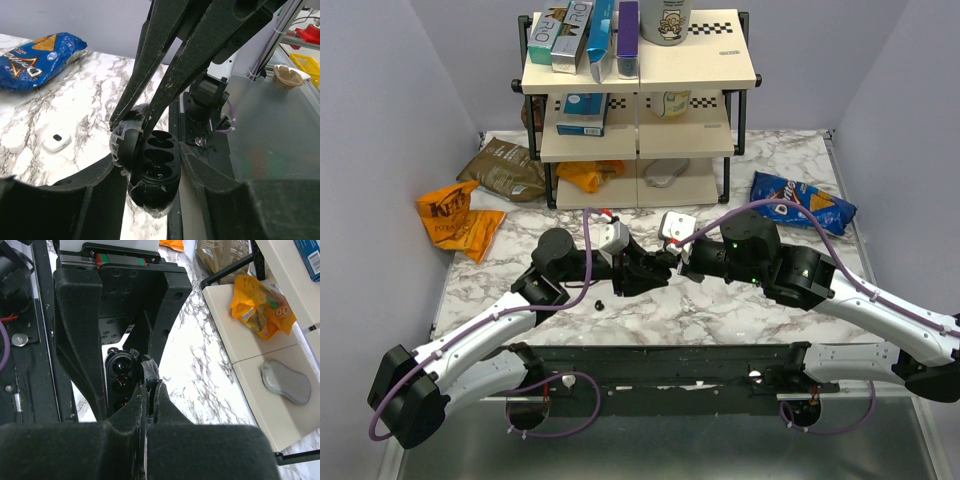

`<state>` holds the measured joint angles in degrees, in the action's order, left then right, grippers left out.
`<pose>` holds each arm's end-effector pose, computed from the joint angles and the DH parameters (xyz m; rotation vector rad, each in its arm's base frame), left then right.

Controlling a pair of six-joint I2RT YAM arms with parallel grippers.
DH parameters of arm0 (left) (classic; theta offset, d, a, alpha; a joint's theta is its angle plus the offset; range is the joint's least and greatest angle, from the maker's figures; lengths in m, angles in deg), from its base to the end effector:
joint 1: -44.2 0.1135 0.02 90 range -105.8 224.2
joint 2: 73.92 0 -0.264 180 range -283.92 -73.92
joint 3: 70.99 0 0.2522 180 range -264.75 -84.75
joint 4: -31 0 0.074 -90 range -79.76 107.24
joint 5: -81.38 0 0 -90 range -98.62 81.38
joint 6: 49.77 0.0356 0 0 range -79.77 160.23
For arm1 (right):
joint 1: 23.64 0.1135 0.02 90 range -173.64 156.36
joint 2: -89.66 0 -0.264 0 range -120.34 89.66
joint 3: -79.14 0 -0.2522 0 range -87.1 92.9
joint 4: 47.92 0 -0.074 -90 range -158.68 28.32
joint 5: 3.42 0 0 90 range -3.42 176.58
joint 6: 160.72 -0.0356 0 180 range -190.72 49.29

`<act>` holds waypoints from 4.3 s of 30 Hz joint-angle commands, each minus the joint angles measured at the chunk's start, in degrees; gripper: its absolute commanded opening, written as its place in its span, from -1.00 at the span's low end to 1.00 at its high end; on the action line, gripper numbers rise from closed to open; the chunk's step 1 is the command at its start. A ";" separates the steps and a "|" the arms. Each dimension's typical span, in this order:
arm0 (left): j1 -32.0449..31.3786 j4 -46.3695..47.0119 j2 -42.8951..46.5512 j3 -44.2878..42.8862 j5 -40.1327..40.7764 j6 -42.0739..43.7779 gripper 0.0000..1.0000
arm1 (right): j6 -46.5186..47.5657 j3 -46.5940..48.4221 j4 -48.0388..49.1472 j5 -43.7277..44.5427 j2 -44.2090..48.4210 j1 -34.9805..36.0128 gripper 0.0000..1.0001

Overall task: Insert the wireless bluetooth earbuds into the charging case
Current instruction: Open the charging case, then pick up the earbud from the center of the board.

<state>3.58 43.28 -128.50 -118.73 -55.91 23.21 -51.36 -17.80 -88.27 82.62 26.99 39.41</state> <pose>0.1462 -0.1599 0.3079 1.0235 1.3333 -1.3838 0.1057 0.2134 0.3985 -1.3274 1.4439 0.5742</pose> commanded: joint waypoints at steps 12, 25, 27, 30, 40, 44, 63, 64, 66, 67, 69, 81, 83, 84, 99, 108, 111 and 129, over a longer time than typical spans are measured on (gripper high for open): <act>-0.07 2.52 1.15 1.98 1.32 0.40 0.31 | -0.63 1.72 -0.04 -0.34 0.18 0.50 -0.99; -0.07 3.22 1.41 1.81 1.67 0.41 -0.15 | -0.90 1.63 -0.04 -0.69 0.18 0.50 -0.99; 0.01 4.19 1.41 2.07 1.67 0.14 -0.34 | -0.90 1.46 -0.04 -0.78 0.10 0.50 -0.99; -0.16 5.24 1.33 2.33 1.76 -0.47 -0.67 | -0.99 1.37 -0.13 -1.13 0.01 0.50 -0.99; -1.13 7.88 2.38 4.27 4.83 -1.62 -1.00 | -1.95 1.98 -0.13 -0.52 -0.52 0.50 -0.83; -1.74 10.33 3.96 6.37 8.95 -2.58 -1.00 | -5.89 2.24 1.62 3.69 -0.08 0.50 0.27; -12.28 7.63 29.09 23.52 50.44 0.05 -1.00 | -35.52 -19.64 17.54 14.70 -2.76 -11.01 0.25; -13.16 6.66 31.10 23.52 51.84 0.57 -1.00 | -36.14 -19.29 17.19 13.30 -4.80 -11.02 0.22; -13.69 4.02 32.96 23.34 53.26 0.58 -1.00 | -37.63 -18.15 17.18 8.29 -11.03 -11.02 0.15; -13.78 3.15 34.71 23.34 53.87 0.49 -1.00 | -37.81 -17.71 17.36 6.79 -13.07 -10.93 0.14; -14.05 0.51 36.30 23.08 54.67 0.58 -1.00 | -37.81 -17.18 18.76 4.41 -15.71 -10.84 0.11; -14.49 -5.48 43.95 23.43 59.24 0.05 -1.00 | -42.46 -13.32 25.44 -8.95 -29.78 -10.14 0.22; -14.57 -5.65 43.60 23.25 59.15 0.14 -1.00 | -43.26 -12.79 25.88 -9.83 -31.10 -10.05 0.22; -14.66 -5.65 43.43 23.17 59.07 0.14 -1.00 | -43.87 -12.09 26.15 -9.83 -32.50 -10.05 0.22; -15.10 -5.12 41.84 23.34 58.98 -0.12 -1.00 | -45.72 -10.59 25.80 -7.99 -37.69 -10.05 0.14; -15.28 -5.48 41.76 23.52 59.24 -0.39 -1.00 | -47.13 -10.85 25.10 -4.30 -39.45 -10.14 0.07; -15.37 -5.48 41.67 23.61 59.33 -0.39 -1.00 | -47.22 -11.03 24.75 -3.33 -39.63 -10.14 0.06; -15.45 -5.30 41.23 23.87 59.59 -0.91 -1.00 | -47.74 -12.34 22.37 0.88 -40.25 -10.14 0.05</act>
<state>-11.44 37.71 -86.95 -95.47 2.53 22.84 -98.51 -29.91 -63.92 80.12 -11.83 28.92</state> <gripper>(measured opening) 0.381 0.527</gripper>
